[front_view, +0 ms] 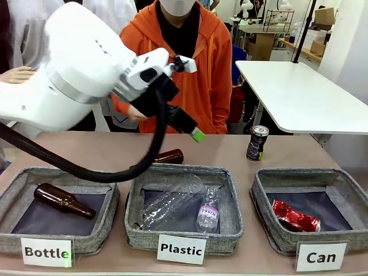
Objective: Sort the can waste into the basket.
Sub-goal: Pick up the can waste from the table and place it in the right Fabric basket.
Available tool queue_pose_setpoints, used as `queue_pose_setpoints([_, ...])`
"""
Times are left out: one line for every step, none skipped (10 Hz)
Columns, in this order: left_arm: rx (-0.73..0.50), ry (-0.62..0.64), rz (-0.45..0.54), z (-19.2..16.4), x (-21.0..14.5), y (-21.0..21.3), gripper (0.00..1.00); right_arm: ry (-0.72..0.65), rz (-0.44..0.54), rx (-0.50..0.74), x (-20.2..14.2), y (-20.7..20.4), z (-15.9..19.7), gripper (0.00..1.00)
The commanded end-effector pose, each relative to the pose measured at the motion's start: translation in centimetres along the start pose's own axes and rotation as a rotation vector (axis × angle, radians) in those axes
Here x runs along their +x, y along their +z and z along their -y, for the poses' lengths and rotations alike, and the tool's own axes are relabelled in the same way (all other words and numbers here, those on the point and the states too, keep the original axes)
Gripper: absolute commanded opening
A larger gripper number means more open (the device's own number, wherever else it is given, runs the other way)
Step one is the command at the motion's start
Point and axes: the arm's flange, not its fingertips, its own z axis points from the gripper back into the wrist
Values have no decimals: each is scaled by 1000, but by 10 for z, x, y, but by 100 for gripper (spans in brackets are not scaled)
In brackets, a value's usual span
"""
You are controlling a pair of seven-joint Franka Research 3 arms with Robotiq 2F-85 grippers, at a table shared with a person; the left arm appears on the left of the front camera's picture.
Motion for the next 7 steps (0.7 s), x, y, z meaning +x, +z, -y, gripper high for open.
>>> queue_pose_setpoints([-111,107,-8,-26,-28,63,100,-22,-150,81,9,-32,-22,100])
queue_pose_setpoints([-174,164,21,-42,-52,102,100,-56,-262,132,18,-52,-30,100])
queue_pose_setpoints([-224,241,109,-58,-82,142,100,-97,-349,189,27,-73,-38,100])
queue_pose_setpoints([-293,320,219,-71,-122,180,100,-117,-379,205,36,-94,-44,100])
queue_pose_setpoints([-304,392,316,-82,-159,210,100,-145,-412,342,50,-110,-47,100])
queue_pose_setpoints([-281,462,423,-90,-201,236,100,-202,-432,468,66,-121,-45,100])
queue_pose_setpoints([-260,535,522,-90,-243,260,100,-252,-436,537,75,-128,-40,100])
